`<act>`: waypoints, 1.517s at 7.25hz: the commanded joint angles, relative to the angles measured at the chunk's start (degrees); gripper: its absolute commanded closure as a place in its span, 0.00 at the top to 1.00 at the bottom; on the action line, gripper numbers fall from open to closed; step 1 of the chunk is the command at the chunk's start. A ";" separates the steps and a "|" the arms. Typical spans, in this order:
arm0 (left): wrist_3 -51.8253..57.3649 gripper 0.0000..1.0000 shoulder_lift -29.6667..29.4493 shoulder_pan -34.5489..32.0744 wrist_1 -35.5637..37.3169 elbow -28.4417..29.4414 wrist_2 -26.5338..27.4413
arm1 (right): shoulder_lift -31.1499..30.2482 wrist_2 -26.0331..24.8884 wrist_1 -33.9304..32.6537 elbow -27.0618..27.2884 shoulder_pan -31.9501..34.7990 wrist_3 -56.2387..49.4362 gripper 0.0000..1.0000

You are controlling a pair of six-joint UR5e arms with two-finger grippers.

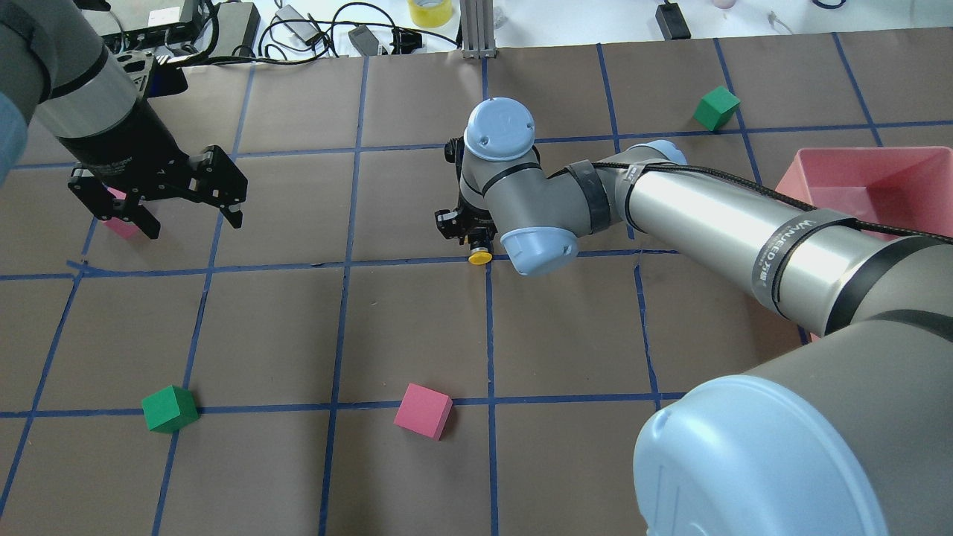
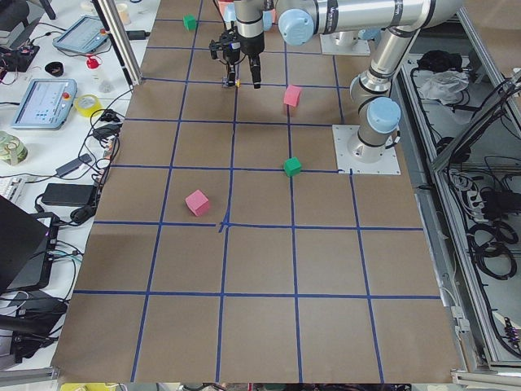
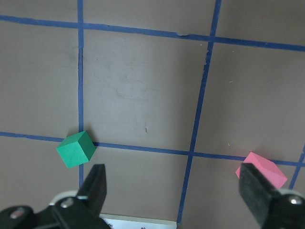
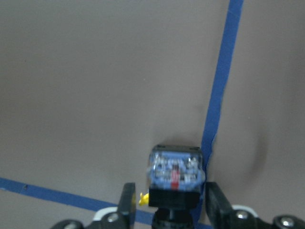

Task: Align button upright
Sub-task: 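Lower the button onto the table and release it from the right gripper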

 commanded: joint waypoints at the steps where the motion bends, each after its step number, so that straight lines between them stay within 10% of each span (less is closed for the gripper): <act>1: 0.08 1.00 -0.40 0.10 -0.05 -0.07 -0.13 | -2.82 -1.65 8.42 -3.66 -0.97 -2.17 1.00; 7: -0.44 1.00 -7.16 -1.56 9.23 0.10 -7.08 | -29.42 -2.27 45.28 -11.95 -21.53 -20.75 1.00; 11: -1.50 1.00 -12.17 -7.25 13.30 -0.51 -7.34 | -33.17 -2.63 46.47 -9.68 -16.97 -19.07 1.00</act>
